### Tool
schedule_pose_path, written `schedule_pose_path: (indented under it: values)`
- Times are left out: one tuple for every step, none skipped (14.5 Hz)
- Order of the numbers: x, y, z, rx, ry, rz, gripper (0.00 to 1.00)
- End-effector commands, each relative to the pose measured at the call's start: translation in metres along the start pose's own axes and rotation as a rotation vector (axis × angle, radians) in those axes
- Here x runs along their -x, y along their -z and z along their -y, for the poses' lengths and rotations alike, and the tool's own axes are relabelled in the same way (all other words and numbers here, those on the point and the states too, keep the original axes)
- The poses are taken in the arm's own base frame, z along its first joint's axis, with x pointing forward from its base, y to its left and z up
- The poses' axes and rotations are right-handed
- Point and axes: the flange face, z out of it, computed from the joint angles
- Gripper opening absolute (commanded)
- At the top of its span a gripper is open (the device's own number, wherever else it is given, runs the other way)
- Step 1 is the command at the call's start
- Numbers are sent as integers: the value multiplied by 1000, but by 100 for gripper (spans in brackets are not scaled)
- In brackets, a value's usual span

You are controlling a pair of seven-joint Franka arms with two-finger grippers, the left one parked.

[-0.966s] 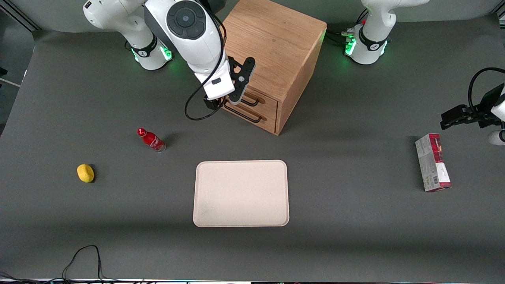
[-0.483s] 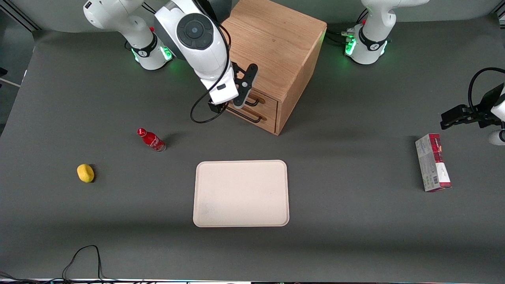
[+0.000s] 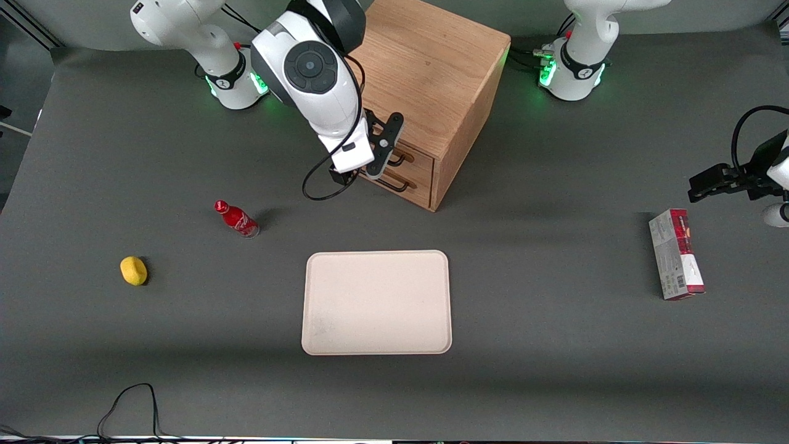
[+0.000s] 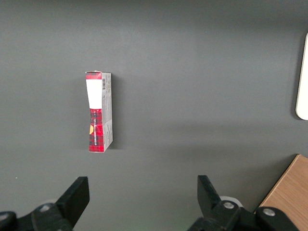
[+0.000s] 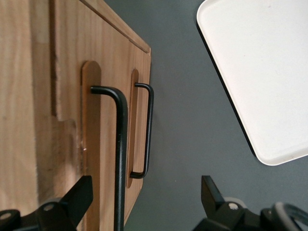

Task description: Open upper drawer

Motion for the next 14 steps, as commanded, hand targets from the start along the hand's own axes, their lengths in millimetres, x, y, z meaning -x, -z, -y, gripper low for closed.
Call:
schedule_pose_path:
  values:
    - [5, -7, 1, 0, -27, -17, 100]
    - [5, -12, 1, 0, -27, -16, 100]
    - [6, -15, 0, 2, -28, -15, 100]
    - [6, -17, -1, 1, -29, -12, 100]
    - [6, -19, -1, 1, -28, -11, 100]
    - [5, -20, -2, 4, -29, -18, 100]
    - [5, -21, -2, 6, -29, -17, 100]
    - [5, -22, -4, 8, -31, -17, 100]
    - [5, -24, -7, 9, -35, -18, 100]
    - [4, -25, -7, 11, -35, -21, 100]
    - [4, -26, -9, 11, -37, -20, 100]
    - [4, -27, -10, 13, -39, -23, 100]
    - [5, -28, -12, 12, -43, -22, 100]
    - [6, -33, -14, 14, -44, -21, 100]
